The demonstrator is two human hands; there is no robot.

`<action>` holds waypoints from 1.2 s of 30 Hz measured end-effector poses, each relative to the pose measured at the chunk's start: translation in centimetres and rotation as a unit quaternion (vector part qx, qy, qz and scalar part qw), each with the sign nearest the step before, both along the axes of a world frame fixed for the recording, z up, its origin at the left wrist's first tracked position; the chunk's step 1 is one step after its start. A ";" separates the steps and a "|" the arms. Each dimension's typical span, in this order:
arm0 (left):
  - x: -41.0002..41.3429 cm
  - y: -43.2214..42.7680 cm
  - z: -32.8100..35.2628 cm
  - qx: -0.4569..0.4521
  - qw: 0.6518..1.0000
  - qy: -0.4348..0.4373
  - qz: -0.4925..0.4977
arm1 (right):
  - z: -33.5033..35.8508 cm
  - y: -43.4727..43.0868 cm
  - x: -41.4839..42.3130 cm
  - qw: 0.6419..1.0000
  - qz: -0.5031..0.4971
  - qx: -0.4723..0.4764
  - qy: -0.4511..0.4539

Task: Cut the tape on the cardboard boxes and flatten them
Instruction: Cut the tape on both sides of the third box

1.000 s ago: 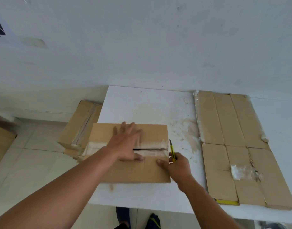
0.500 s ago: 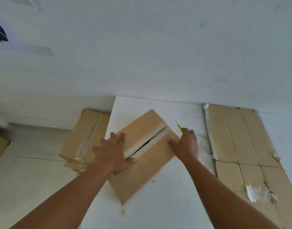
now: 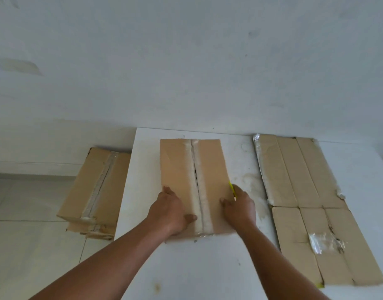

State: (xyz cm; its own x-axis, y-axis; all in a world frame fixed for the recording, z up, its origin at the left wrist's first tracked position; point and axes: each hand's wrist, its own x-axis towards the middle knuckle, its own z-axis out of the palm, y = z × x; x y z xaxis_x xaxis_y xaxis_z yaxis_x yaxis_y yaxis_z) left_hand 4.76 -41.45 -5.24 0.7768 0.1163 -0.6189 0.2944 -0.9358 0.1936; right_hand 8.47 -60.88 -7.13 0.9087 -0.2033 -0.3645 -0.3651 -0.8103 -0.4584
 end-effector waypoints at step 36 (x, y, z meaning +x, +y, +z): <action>4.4 -2.8 1.4 0.107 0.925 -0.084 -0.356 | 0.9 -1.7 -0.6 0.982 0.153 0.102 -0.044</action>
